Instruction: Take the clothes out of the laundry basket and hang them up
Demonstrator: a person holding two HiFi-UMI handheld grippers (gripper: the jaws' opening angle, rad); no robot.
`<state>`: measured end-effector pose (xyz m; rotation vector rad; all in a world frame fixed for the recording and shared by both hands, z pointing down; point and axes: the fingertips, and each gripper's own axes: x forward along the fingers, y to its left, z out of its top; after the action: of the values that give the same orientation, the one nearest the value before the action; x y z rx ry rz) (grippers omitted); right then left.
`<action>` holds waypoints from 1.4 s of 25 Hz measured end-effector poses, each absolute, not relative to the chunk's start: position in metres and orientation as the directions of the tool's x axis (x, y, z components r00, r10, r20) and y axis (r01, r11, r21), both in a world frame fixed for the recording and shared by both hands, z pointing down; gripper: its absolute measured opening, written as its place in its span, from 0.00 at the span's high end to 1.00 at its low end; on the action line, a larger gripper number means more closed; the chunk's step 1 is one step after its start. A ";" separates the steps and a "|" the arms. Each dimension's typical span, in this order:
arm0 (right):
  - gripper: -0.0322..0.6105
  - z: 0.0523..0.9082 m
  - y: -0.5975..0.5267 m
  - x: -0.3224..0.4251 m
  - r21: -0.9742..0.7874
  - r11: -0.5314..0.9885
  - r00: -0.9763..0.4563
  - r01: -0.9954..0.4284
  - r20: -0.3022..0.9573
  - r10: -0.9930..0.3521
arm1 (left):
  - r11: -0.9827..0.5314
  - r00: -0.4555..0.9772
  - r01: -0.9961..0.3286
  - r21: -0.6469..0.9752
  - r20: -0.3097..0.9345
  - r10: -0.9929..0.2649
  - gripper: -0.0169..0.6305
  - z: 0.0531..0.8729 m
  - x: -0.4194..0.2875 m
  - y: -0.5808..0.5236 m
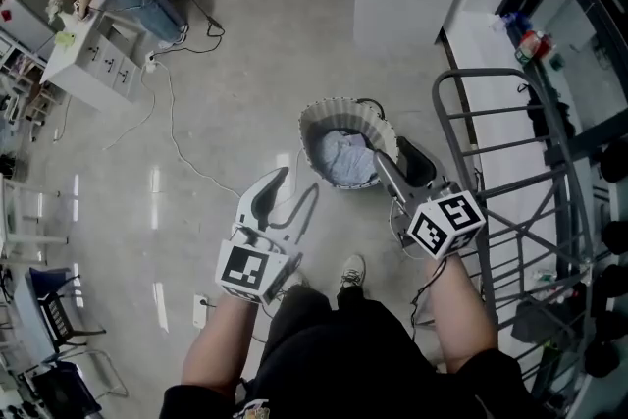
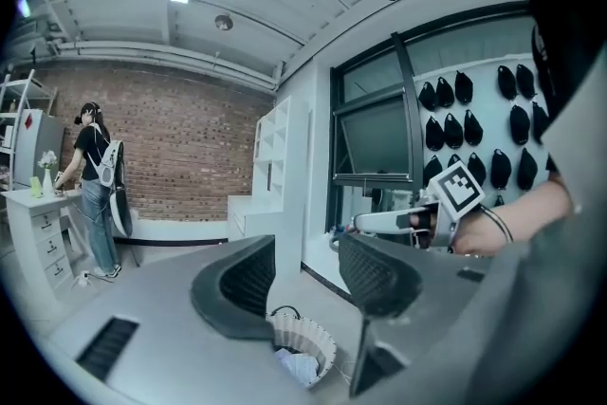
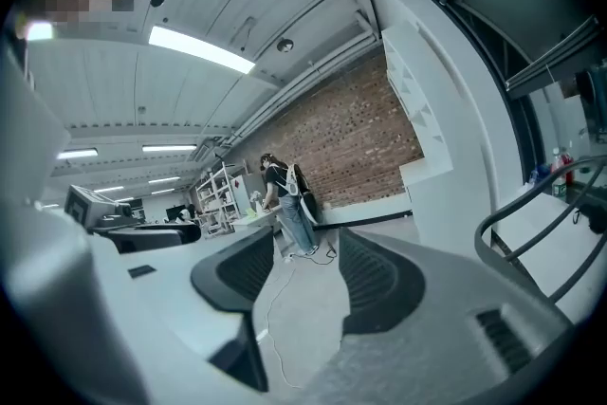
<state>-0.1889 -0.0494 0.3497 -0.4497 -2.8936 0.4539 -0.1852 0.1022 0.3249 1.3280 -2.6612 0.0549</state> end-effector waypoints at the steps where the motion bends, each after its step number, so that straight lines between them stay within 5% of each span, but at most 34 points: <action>1: 0.60 0.353 -0.051 -0.195 -0.328 0.908 -0.939 0.261 0.132 0.317 | 0.600 -0.584 -0.799 0.048 0.180 -0.792 0.67 0.325 -0.190 0.100; 24: 0.58 0.407 -0.016 -0.335 -0.290 0.956 -0.952 0.037 0.280 0.122 | 0.410 -0.382 -0.902 0.138 0.190 -0.905 0.67 0.369 -0.348 0.129; 35: 0.58 0.489 -0.054 -0.385 -0.304 0.950 -0.919 0.071 0.351 0.181 | 0.461 -0.418 -0.873 0.161 0.240 -0.876 0.67 0.431 -0.390 0.096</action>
<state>-0.3850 -0.0541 0.4891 -0.1820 -2.7217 0.4052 -0.3899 0.0960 0.4312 1.4955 -2.4250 -0.0160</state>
